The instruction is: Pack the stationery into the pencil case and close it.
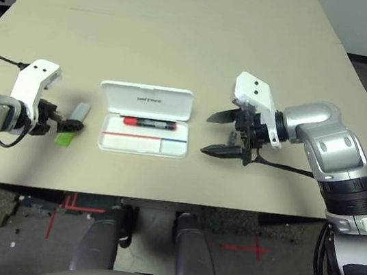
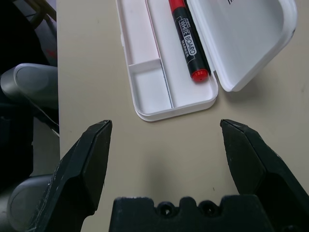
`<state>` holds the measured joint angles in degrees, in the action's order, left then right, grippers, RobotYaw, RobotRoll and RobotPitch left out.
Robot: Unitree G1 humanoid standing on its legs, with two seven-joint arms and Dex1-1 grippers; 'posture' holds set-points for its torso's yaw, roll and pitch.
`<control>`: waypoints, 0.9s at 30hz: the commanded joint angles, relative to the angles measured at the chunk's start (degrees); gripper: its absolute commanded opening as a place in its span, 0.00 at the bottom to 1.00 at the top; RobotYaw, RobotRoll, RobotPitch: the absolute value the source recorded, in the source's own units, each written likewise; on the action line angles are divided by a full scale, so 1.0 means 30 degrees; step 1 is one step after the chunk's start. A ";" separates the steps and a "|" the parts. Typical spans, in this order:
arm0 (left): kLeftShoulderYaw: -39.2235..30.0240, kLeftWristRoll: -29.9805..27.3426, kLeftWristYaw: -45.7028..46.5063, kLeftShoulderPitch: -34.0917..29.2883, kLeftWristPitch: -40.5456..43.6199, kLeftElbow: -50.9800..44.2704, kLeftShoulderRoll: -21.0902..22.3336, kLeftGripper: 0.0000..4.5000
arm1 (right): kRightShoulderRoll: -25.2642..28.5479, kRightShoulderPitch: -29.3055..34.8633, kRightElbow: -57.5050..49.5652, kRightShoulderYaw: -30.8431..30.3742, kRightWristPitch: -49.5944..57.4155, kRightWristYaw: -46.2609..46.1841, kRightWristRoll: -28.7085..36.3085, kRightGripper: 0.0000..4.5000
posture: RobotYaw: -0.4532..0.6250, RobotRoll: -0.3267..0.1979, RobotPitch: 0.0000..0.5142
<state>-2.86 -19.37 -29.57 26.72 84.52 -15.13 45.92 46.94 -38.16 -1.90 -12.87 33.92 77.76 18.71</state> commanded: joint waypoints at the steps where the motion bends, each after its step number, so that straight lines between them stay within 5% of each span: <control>1: 0.0424 -0.0065 0.0059 -0.0454 -0.0201 0.0116 0.0235 0.44 | 0.0016 0.0146 -0.0131 -0.0252 -0.0054 -0.0132 -0.0290 1.00 | 0.41 0.62 0.43; 4: 0.0402 -0.0169 -0.0203 -0.0338 -0.0574 0.0044 0.0629 0.24 | -0.0039 0.0168 -0.0133 -0.0291 -0.0114 -0.0165 -0.0352 1.00 | 0.41 0.62 0.43; 17: -0.0903 -0.1861 -0.6465 -0.3323 -0.6782 -0.1461 0.6660 0.24 | -0.0361 0.0048 0.0350 -0.0211 -0.0481 -0.0070 -0.0427 1.00 | 0.43 0.62 0.44; 27: -0.2354 -0.3931 -1.0708 -0.5156 -0.9675 -0.5136 0.8917 0.24 | -0.0459 -0.0161 0.0584 -0.0269 -0.0526 0.0172 -0.0415 1.00 | 0.44 0.62 0.44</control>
<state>-10.12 -29.82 -60.14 10.98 56.42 -28.56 71.40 45.55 -38.45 -0.11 -13.08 32.61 77.77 17.59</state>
